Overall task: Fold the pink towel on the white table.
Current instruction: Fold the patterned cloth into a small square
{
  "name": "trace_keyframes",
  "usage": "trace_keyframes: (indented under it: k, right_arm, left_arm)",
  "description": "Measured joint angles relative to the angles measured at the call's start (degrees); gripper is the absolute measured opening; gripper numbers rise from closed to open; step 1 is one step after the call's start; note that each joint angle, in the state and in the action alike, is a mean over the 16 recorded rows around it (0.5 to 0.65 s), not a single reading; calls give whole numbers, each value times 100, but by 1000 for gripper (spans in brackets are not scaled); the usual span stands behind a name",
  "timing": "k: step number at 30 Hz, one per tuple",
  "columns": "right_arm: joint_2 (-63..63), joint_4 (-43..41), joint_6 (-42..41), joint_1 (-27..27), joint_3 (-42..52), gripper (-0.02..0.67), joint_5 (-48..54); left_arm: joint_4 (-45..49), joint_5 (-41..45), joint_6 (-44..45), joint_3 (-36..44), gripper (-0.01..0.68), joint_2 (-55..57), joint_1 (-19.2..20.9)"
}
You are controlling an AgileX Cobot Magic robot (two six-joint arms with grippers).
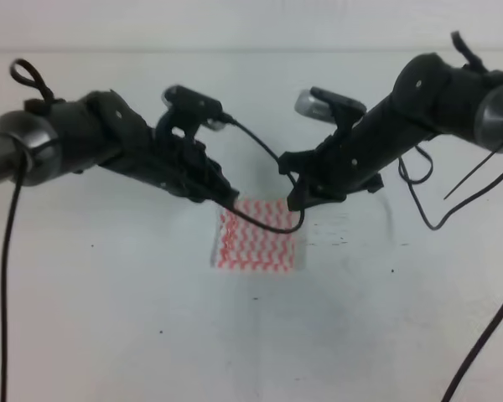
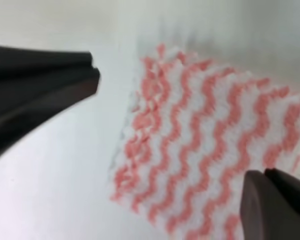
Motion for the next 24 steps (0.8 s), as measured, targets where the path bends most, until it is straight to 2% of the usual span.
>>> trace_keyframes:
  k: [8,16,24]
  right_arm:
    - [-865,-421,87,9,390,-18,-119]
    - [-2177,-630,123,16,1344,-18,-657]
    - [-3708,-624,120,29,2643,-18,-1467]
  left_arm:
    - [16,-971,-315,956,-5,-1352,5]
    - [-613,-2024,-348,2655,-5,-3428,-1]
    - [-1084,-2504,-380,4294,-5,-5815,-14]
